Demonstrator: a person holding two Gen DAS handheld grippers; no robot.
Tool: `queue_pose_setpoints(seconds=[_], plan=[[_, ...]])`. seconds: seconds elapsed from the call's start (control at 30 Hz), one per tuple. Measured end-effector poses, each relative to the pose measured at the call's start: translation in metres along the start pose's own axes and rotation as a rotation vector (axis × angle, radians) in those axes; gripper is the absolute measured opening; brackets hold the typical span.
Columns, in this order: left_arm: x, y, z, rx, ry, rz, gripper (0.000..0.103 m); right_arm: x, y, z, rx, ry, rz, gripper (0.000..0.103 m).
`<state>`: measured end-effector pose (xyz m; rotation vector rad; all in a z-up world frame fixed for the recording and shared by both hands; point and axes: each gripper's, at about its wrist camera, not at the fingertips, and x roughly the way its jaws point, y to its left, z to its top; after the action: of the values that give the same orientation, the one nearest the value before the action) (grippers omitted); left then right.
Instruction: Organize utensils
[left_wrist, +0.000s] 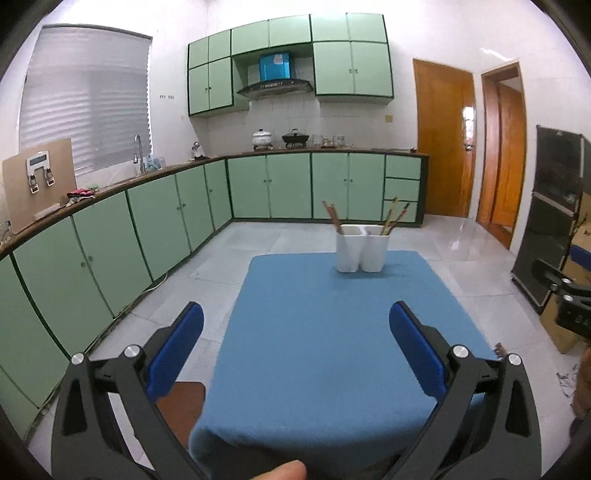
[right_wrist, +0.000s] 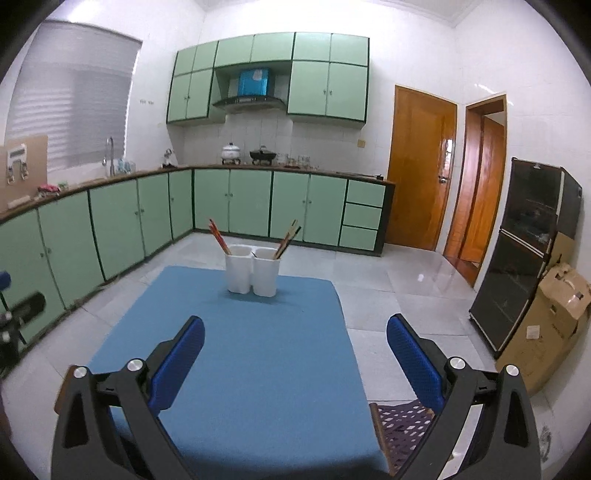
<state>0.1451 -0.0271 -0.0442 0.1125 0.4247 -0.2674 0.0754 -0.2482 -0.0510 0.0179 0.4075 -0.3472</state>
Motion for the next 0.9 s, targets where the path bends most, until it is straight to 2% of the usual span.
queue_pose_setpoints(seconds=[0.3,0.43,0.53,0.6,0.73,0.9], plan=[[-0.082,-0.009,-0.017,-0.037,-0.043,-0.003,0.098,-0.064,0.000,-0.013,0.025,-0.019,0.042,0.097],[-0.115,-0.004,-0.030,-0.098,-0.041,0.014,0.098,-0.097,0.002,-0.021,0.019,-0.035,0.054,0.097],[-0.135,-0.004,-0.039,-0.070,-0.042,0.083,0.098,-0.119,0.005,-0.029,0.007,-0.045,0.055,0.097],[-0.151,0.001,-0.046,-0.086,-0.046,0.112,0.098,-0.136,0.003,-0.036,0.018,-0.042,0.067,0.097],[-0.182,0.007,-0.053,-0.105,-0.052,0.104,0.098,-0.158,-0.002,-0.045,0.031,-0.034,0.071,0.097],[-0.211,0.021,-0.057,-0.153,-0.077,0.150,0.098,-0.174,-0.010,-0.052,0.038,-0.039,0.062,0.097]])
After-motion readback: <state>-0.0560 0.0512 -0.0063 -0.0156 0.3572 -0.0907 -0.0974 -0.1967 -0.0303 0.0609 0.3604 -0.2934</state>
